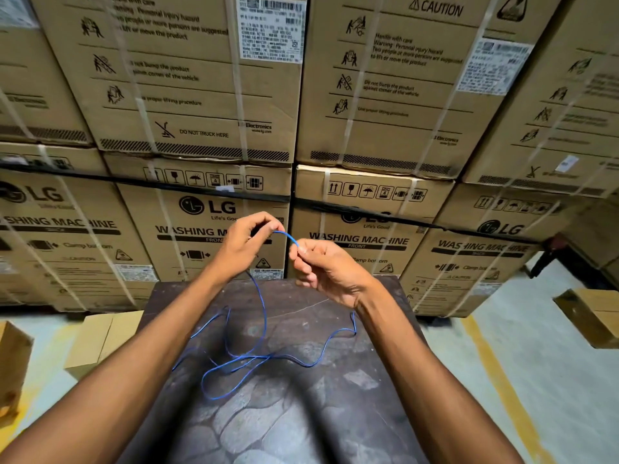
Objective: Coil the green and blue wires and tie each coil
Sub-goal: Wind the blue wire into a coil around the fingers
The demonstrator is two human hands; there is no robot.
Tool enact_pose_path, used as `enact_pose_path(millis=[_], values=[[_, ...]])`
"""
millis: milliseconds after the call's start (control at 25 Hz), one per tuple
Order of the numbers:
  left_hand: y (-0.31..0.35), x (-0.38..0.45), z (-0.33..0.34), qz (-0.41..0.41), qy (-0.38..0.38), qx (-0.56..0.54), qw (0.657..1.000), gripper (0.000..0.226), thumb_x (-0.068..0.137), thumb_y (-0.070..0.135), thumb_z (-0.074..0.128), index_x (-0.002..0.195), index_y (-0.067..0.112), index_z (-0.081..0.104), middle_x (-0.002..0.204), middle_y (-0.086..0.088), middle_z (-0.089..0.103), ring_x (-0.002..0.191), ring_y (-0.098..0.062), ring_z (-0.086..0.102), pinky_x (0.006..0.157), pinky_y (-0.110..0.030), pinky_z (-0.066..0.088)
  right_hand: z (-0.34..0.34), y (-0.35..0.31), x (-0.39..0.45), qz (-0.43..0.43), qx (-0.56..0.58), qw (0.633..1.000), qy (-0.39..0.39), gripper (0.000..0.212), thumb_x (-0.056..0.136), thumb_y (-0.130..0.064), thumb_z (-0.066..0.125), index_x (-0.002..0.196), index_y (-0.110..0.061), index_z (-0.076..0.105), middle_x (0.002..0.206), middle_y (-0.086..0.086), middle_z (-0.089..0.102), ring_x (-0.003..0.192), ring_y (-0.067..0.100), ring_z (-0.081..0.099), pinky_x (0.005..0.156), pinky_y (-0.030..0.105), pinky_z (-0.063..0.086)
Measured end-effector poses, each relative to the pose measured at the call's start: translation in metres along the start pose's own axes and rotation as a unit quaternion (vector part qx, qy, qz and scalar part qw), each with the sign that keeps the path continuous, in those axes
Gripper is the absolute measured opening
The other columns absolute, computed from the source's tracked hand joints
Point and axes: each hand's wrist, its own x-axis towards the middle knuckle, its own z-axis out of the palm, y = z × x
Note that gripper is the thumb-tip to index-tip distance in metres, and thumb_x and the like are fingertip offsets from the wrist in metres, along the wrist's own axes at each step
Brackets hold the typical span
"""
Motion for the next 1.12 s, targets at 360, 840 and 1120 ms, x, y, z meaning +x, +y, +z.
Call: enact_pose_path(millis=[360, 840, 1120], values=[[0.005, -0.037, 0.043, -0.088, 0.018, -0.131, 0.987, 0.043, 0.102, 0.033, 0.048, 0.099, -0.004, 0.071, 0.052, 0.011, 0.044, 0.047, 0.001, 0.035, 0.048, -0.013, 0.027, 0.015, -0.04, 0.032, -0.236, 0.073, 0.965, 0.089, 0.019, 0.105, 0.007, 0.041, 0.106, -0.001, 0.058, 0.108, 0.018, 0.077, 0.102, 0.029, 0.076, 0.093, 0.037, 0.062], [0.053, -0.026, -0.041, 0.021, 0.043, 0.214, 0.976, 0.031, 0.084, 0.058, 0.062, 0.079, 0.03, 0.074, 0.053, 0.005, 0.057, 0.051, -0.008, 0.049, 0.053, -0.029, 0.038, 0.002, -0.023, 0.039, -0.09, -0.524, 0.847, -0.008, 0.028, 0.102, 0.007, 0.044, 0.111, -0.011, 0.064, 0.099, 0.007, 0.073, 0.092, 0.017, 0.069, 0.09, 0.037, 0.057], [0.064, 0.01, -0.061, 0.01, 0.046, -0.024, 0.999, 0.016, 0.074, 0.039, 0.084, 0.073, 0.025, 0.076, 0.069, -0.01, 0.07, 0.068, -0.015, 0.058, 0.069, -0.031, 0.046, 0.021, -0.041, 0.021, -0.068, -0.211, 0.969, -0.11, 0.022, 0.108, -0.002, 0.039, 0.118, 0.001, 0.059, 0.096, 0.017, 0.071, 0.081, 0.027, 0.068, 0.079, 0.035, 0.05]])
